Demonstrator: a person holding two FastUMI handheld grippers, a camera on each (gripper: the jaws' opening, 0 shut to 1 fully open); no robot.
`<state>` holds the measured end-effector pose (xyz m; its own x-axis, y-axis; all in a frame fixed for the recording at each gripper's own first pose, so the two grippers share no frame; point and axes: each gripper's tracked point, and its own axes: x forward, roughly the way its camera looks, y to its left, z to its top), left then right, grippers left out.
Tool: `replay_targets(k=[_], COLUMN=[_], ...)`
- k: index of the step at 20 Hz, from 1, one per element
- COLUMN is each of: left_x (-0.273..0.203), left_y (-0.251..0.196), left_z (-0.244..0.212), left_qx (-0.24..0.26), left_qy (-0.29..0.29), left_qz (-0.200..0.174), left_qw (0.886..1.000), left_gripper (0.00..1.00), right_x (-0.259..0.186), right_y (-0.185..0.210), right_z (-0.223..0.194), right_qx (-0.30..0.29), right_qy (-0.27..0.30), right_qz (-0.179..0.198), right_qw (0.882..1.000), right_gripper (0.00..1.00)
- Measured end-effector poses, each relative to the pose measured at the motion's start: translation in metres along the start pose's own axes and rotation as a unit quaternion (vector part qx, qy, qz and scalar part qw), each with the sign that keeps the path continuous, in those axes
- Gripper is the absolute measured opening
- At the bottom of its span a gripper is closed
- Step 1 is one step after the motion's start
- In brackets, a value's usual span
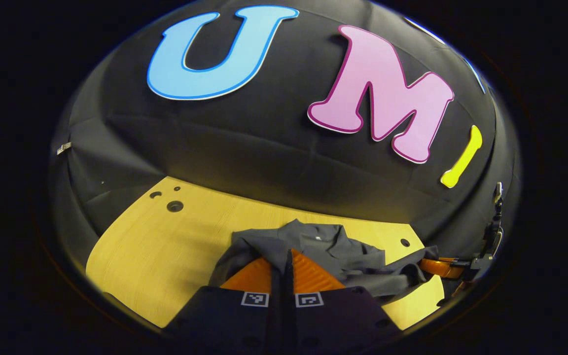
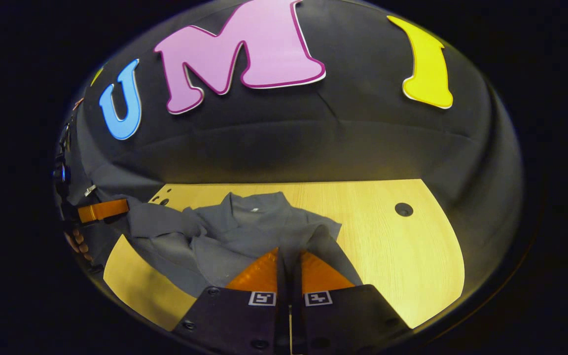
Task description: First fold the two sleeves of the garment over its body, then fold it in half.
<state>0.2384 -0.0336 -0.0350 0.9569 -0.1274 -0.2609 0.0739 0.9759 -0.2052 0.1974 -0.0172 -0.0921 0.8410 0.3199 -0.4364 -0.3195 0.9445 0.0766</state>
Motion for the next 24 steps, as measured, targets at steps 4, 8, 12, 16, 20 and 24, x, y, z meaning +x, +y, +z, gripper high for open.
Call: replay_targets(k=[4, 8, 12, 16, 20, 24], left_x=[0.047, 0.091, 0.131, 0.156, 0.158, 0.146], left_y=[0.002, 0.011, 0.010, 0.024, 0.022, 0.032], left_z=[0.015, 0.027, 0.029, 0.012, 0.007, 0.003], left_qx=[0.009, 0.019, 0.014, 0.017, 0.013, 0.013], left_qy=[-0.011, -0.019, -0.028, -0.017, -0.013, -0.005], left_qz=[-0.002, -0.003, -0.029, -0.013, -0.014, 0.017], left_qw=[1.000, 1.000, 0.999, 1.000, 1.000, 1.000], left_gripper=[0.05, 0.05, 0.05, 0.10, 0.18, 0.49], right_x=[0.039, 0.080, 0.123, 0.146, 0.154, 0.141], right_y=[-0.008, -0.010, -0.016, -0.029, -0.037, -0.042], right_z=[0.018, 0.040, 0.037, 0.021, 0.008, 0.017], right_qx=[0.001, 0.012, 0.033, 0.052, 0.062, 0.065], right_qy=[-0.008, -0.022, -0.023, 0.009, 0.029, 0.021], right_qz=[-0.008, -0.012, -0.021, -0.032, -0.041, -0.053], right_qw=[1.000, 1.000, 0.999, 0.998, 0.997, 0.996], right_gripper=[0.06, 0.06, 0.06, 0.06, 0.13, 0.45])
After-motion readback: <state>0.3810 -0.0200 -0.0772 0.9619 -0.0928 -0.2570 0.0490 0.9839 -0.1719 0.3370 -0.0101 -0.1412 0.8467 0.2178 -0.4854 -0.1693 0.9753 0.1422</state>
